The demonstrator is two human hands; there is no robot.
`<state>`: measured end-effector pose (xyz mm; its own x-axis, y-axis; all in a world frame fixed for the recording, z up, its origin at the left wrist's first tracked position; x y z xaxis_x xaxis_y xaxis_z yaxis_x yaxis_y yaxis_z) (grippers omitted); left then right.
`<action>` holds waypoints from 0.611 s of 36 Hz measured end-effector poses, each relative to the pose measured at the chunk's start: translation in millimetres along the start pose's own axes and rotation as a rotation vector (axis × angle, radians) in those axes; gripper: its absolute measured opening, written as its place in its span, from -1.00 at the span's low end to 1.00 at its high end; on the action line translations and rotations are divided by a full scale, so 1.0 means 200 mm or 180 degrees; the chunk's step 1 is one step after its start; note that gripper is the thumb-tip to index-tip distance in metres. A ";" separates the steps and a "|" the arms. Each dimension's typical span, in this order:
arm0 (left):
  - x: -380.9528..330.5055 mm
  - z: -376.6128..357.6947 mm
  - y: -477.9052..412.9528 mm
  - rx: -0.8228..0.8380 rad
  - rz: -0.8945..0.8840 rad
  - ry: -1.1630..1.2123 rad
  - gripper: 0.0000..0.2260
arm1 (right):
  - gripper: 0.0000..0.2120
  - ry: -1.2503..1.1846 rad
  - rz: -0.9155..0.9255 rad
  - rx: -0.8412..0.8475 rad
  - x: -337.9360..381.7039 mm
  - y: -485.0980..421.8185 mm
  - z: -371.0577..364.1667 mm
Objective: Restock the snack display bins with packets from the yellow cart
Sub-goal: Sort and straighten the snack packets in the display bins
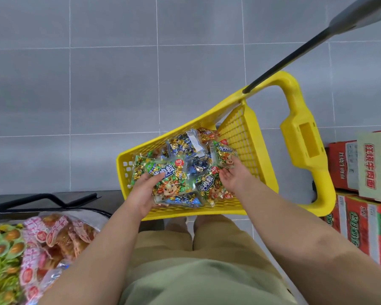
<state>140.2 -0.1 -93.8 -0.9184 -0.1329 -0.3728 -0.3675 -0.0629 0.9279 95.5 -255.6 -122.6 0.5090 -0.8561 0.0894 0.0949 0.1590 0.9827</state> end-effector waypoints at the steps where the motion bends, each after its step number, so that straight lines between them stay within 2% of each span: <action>1: 0.00 0.01 0.00 -0.0026 0.0009 0.0008 -0.31 | -0.72 -0.0114 -0.0070 -0.0069 0.00 -0.01 0.00; 5: 0.02 0.06 -0.03 -0.0285 0.0056 -0.0092 -0.31 | -0.84 -0.0533 -0.0270 -0.0090 -0.01 0.01 -0.04; 10: 0.01 0.07 -0.03 -0.0419 0.0139 -0.0020 -0.30 | -0.87 -0.0179 -0.0005 0.0395 0.00 0.12 -0.09; 17: -0.05 -0.05 0.01 -0.0089 -0.0014 0.0192 -0.35 | -0.42 0.1131 0.0577 0.1435 -0.18 0.35 -0.21; 20: -0.05 -0.09 0.05 0.0127 0.0021 0.0180 -0.13 | -0.22 0.1437 0.0685 0.1468 -0.29 0.36 -0.25; 22: -0.05 -0.09 0.08 0.0181 0.0010 0.0006 0.00 | -0.22 0.1607 0.0817 0.1374 -0.33 0.35 -0.26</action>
<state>145.5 -17.1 -75.9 -0.9192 -0.1350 -0.3698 -0.3724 -0.0061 0.9280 113.3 -161.9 -68.0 0.8139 -0.4688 0.3433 -0.3754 0.0268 0.9265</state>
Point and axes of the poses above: each hand's wrist, its own y-axis away from the middle knuckle, its own z-axis out of the back of the hand, x = y × z, the point moved 10 cm from there along -y, towards the middle knuckle, and after that the axes turned 7 degrees about -x, right-handed, at the moved point
